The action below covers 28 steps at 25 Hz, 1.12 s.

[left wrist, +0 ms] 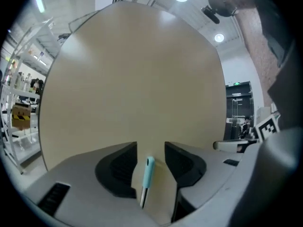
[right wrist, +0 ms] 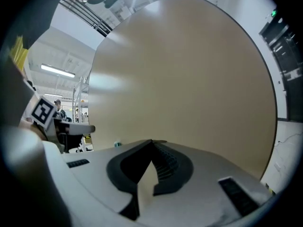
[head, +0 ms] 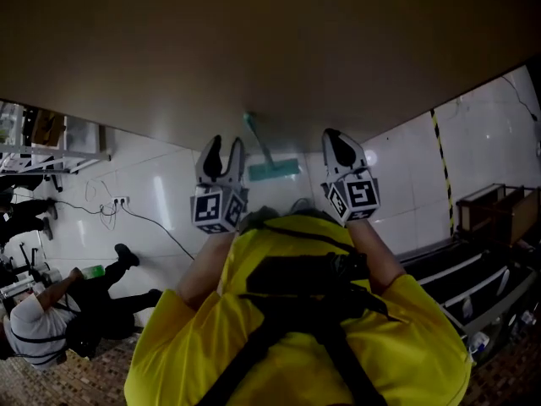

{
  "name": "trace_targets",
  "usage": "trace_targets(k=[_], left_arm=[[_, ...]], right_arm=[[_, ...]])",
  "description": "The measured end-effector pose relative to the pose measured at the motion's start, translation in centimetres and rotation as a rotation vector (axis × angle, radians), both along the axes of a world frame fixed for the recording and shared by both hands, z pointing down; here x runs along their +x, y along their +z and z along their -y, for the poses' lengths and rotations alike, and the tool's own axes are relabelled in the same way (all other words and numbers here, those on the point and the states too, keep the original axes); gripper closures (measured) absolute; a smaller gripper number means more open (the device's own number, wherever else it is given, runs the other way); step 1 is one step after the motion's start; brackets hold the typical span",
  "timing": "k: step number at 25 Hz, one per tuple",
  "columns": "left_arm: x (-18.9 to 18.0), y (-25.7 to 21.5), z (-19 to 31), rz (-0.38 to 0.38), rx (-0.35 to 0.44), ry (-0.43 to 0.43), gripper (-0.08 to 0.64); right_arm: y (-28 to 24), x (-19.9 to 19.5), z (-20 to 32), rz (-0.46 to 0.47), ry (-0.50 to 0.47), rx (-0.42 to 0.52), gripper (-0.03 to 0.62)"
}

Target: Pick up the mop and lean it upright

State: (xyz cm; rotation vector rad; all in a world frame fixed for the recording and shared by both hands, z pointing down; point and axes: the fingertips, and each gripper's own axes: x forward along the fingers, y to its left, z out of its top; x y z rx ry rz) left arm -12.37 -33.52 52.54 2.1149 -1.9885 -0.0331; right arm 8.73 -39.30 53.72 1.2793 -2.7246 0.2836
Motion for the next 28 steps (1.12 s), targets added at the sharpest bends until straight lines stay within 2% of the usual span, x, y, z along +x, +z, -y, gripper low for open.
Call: trace_targets(k=[3, 4, 6, 8, 10, 12, 15, 17, 21, 28], left_arm=[[-0.2, -4.4, -2.8, 0.067, 0.067, 0.024, 0.535], [0.0, -5.6, -3.5, 0.107, 0.104, 0.035, 0.558], [0.7, -6.6, -4.3, 0.186, 0.135, 0.058, 0.558], [0.7, -6.0, -4.4, 0.21, 0.1, 0.049, 0.558], [0.1, -5.5, -3.9, 0.183, 0.063, 0.012, 0.558], [-0.1, -5.7, -3.3, 0.159, 0.06, 0.007, 0.557], [0.1, -6.0, -3.0, 0.136, 0.057, 0.033, 0.484], [0.2, -5.1, -3.0, 0.138, 0.024, 0.048, 0.445], [1.2, -3.2, -2.5, 0.109, -0.034, 0.065, 0.44], [1.8, -0.8, -1.9, 0.108, -0.11, 0.093, 0.44]], right_arm=[[-1.0, -0.1, -0.2, 0.015, -0.015, 0.015, 0.588], [-1.7, -0.2, -0.4, 0.028, -0.021, 0.026, 0.588], [-3.5, -0.6, -0.9, 0.069, -0.037, 0.049, 0.588], [-5.2, -1.1, -1.4, 0.089, -0.052, 0.069, 0.588], [-6.7, -1.6, -1.6, 0.088, -0.059, 0.09, 0.588], [-7.7, -2.0, -1.8, 0.089, -0.062, 0.107, 0.588], [-8.5, -2.5, -2.1, 0.083, -0.072, 0.116, 0.588], [-8.4, -2.4, -2.5, 0.074, -0.077, 0.113, 0.588], [-6.9, -0.9, -2.7, 0.066, -0.058, 0.066, 0.589], [-5.4, 0.6, -3.1, 0.058, -0.055, 0.037, 0.588]])
